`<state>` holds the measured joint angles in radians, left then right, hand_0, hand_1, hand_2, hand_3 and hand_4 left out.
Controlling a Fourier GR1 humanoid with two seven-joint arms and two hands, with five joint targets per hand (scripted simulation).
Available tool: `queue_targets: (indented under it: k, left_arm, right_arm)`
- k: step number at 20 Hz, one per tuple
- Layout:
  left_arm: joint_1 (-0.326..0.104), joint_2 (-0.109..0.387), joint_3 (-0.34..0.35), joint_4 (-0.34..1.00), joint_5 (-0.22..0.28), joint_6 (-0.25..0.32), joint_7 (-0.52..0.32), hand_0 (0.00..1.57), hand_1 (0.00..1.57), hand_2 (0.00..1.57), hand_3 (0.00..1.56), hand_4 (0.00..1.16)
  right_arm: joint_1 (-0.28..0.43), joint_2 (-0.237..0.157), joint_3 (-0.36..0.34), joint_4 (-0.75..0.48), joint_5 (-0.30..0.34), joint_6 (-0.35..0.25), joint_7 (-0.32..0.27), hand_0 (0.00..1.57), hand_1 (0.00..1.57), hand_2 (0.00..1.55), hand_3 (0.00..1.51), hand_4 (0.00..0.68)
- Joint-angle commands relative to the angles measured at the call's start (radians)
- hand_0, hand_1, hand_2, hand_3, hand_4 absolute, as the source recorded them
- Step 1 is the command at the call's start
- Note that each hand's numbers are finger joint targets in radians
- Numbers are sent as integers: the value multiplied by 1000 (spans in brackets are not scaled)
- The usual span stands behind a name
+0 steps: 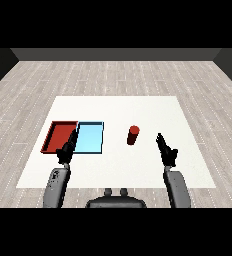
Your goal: Pick the red can and put it in the red box
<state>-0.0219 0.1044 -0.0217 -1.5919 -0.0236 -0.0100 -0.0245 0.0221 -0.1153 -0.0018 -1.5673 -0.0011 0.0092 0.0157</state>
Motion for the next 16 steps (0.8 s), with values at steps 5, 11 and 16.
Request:
queue_targets:
  k: [5,11,16]
  left_arm:
    - [17,-14,20,10,20,-15,9,0,0,0,0,0]
    - [17,-49,64,-51,78,-42,-368,0,0,0,0,0]
    - [-28,-40,99,56,111,-86,-453,0,0,0,0,0]
  right_arm:
    - [-108,-127,-190,139,-138,148,-78,0,0,0,0,0]
    - [-82,-150,-249,85,-263,296,-325,0,0,0,0,0]
    - [-122,-158,-257,142,-239,313,-369,0,0,0,0,0]
